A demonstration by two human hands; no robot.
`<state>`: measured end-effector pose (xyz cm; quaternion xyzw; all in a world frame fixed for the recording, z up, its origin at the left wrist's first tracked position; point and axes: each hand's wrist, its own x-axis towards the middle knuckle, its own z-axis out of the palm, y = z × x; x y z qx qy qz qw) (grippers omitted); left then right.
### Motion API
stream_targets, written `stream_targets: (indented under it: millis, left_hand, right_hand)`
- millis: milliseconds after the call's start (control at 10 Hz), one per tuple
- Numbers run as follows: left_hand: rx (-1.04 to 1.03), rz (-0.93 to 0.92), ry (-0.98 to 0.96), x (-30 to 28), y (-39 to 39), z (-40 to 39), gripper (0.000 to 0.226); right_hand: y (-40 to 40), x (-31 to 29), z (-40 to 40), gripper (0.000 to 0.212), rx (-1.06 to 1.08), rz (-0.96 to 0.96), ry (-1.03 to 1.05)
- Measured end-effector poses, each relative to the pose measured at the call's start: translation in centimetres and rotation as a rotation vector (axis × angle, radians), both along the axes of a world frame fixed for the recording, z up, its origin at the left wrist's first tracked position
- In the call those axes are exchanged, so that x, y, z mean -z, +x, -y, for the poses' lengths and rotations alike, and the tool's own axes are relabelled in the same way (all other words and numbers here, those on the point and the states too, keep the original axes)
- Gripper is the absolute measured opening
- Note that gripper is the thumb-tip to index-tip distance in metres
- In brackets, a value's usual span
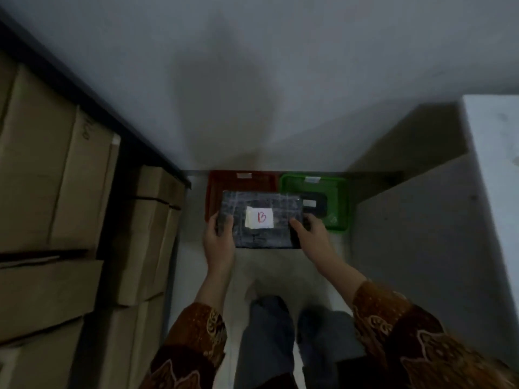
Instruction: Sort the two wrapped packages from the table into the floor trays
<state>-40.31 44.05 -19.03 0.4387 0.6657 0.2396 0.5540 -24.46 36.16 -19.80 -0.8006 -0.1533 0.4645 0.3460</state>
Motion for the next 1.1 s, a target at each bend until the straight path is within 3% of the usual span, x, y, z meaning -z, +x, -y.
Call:
stream_targets:
  millis: [100,200,400,600,800,900,1100]
  left_hand:
    - [0.046,-0.158,0.05,7.4,-0.6,-4.2,0.037]
    - [0.024,-0.19,0.025,17.1,-0.9,-7.8,0.037]
    - [0.186,-0.154,0.011,35.6,-0.2,-14.1,0.038]
    - [0.34,-0.111,-0.175,49.4,0.1,-19.5,0.049]
    - [0.395,-0.104,-0.185,54.0,-0.5,-19.8,0.058]
    - [0.446,-0.106,-0.165,52.2,-0.8,-19.2,0.062]
    - [0.613,-0.271,-0.023,41.6,-2.1,-15.7,0.034]
  right_hand:
    - [-0.6,7.3,-5.1,0.035,-0.034,-0.011,-0.055]
    - [-1.1,17.0,-9.4,0.036,-0.062,-0.032,-0.069]
    - [-0.1,36.6,-15.5,0.054,-0.192,-0.038,-0.115]
    - [0.8,48.7,-18.8,0.063,-0.294,-0.045,-0.005]
    - [0.5,52.7,-19.0,0.071,-0.344,-0.025,0.105]
    - [0.7,50.6,-18.2,0.074,-0.374,-0.049,0.11]
    - [0.5,40.1,-14.0,0.058,-0.503,0.088,-0.01]
